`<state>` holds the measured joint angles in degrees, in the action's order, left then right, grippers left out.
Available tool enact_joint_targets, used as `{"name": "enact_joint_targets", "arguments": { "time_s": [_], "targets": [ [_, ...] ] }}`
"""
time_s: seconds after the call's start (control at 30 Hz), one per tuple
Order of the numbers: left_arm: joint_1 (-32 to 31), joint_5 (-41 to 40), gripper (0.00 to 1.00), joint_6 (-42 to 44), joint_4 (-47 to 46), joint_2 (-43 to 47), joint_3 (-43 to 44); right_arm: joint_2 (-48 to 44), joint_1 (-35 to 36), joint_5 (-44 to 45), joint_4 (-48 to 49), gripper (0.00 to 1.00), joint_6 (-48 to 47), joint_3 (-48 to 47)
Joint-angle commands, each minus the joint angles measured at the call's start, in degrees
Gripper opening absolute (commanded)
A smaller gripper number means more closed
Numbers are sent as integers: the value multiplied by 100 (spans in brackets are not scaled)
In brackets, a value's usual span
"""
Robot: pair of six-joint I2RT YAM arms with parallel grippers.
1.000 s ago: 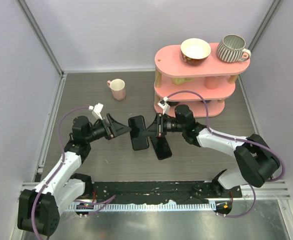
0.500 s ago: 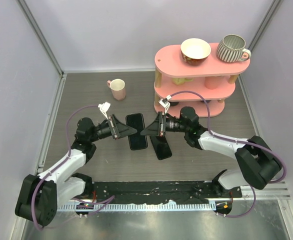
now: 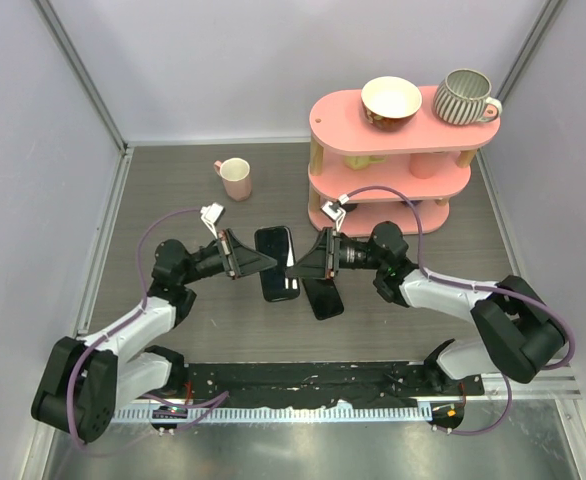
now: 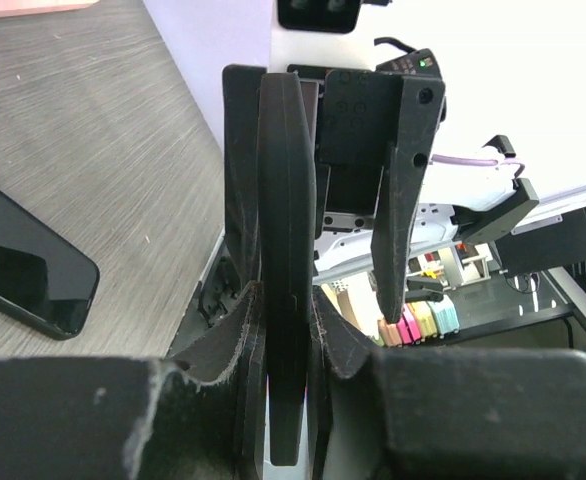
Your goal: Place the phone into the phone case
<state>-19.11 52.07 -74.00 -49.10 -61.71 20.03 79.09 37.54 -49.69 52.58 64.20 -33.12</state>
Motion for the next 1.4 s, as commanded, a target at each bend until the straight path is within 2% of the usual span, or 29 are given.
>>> {"name": "enact_joint_targets", "arguments": {
  "time_s": [0.0,0.17,0.27,0.37,0.4,0.47,0.53,0.63,0.67,0.73,0.8,0.83,0.87,0.9,0.93,0.97,1.03,1.07,1.23,1.3,1.37],
  "targets": [
    [-13,-118,0,-150,-724,256,185,-218,25,-269,684,69,119,270],
    [-13,-207,0,-45,-522,318,290,-201,60,-383,763,58,66,535],
    [-13,-119,0,60,-434,195,335,-218,104,-322,737,47,22,561],
    [-13,-110,0,340,-180,116,326,-315,104,-199,457,28,-126,500],
    [-13,-136,0,507,4,133,343,-350,104,-68,238,13,-232,456],
    [-13,-154,0,1050,663,186,387,-491,122,108,-576,2,-626,316],
    [-22,-294,0,1491,1590,361,501,-570,122,380,-1054,1,-768,228],
    [-101,-522,1,2152,2455,564,668,-632,122,487,-1320,4,-726,131],
    [-127,-523,0,2196,2484,590,686,-623,122,504,-1329,17,-690,105],
    [-180,-462,0,2188,2493,573,730,-623,122,539,-1329,25,-638,87],
    [-207,-391,0,2153,2493,555,756,-658,122,583,-1346,10,-628,69],
    [-250,-365,0,2100,2476,555,765,-667,122,636,-1381,5,-681,69],
    [-268,-260,0,2056,2449,555,774,-684,122,627,-1443,5,-707,43],
    [-286,-198,0,2021,2414,564,774,-719,122,610,-1452,9,-734,43],
    [-312,-145,0,1934,2344,573,783,-754,122,592,-1469,18,-830,34],
    [-330,-14,0,1907,2318,607,818,-798,122,627,-1565,38,-892,-1],
    [-374,109,0,1863,2300,634,862,-912,122,706,-1733,57,-1058,-54],
    [-400,188,0,1836,2309,652,923,-922,122,724,-1812,72,-1120,-132],
    [-523,690,0,1810,2282,617,1020,-886,104,750,-1856,78,-1165,-405],
    [-549,725,0,1740,2195,608,1003,-922,69,785,-1760,77,-1095,-467],
    [-602,778,0,1722,2168,590,1011,-965,17,759,-1542,71,-1024,-493]
  ]
}}
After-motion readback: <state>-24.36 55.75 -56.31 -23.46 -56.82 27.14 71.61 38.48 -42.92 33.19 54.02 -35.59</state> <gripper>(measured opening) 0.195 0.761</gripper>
